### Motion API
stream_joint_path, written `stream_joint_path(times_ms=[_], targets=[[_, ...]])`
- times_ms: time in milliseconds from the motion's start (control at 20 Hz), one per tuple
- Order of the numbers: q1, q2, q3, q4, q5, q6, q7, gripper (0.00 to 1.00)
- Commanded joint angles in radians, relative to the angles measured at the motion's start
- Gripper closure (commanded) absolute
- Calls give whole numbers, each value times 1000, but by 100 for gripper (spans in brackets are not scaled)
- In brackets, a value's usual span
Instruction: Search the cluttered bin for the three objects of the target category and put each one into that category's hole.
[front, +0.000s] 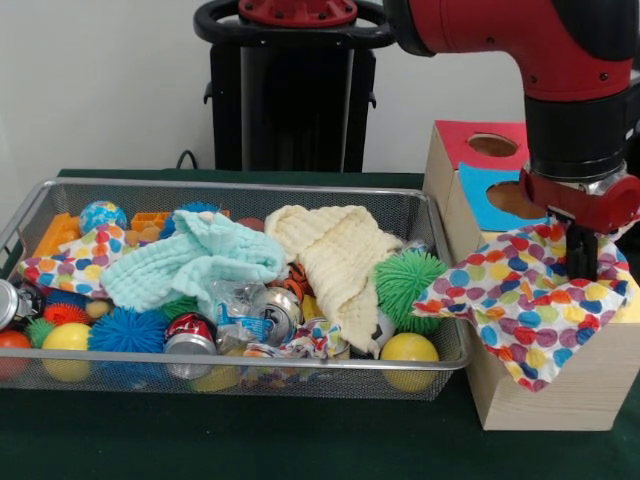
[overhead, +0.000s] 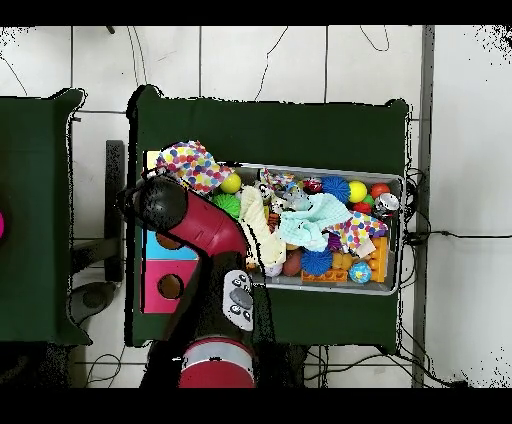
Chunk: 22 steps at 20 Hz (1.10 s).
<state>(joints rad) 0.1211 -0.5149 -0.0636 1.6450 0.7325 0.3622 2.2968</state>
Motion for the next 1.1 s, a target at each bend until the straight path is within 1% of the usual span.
stream_joint_path(times_ms=[50, 250, 450, 750, 950, 1050, 1100], targets=[[80, 152, 8, 96, -29, 208, 290, 100], [121, 193, -58, 58, -57, 246, 307, 100], [149, 217, -100, 61, -66, 217, 271, 100], [146, 228, -103, 69, -56, 187, 225, 100], [159, 282, -122, 31, -110, 201, 155, 100], [157, 297, -124, 20, -120, 220, 139, 100], [152, 311, -123, 7, -129, 248, 130, 100]])
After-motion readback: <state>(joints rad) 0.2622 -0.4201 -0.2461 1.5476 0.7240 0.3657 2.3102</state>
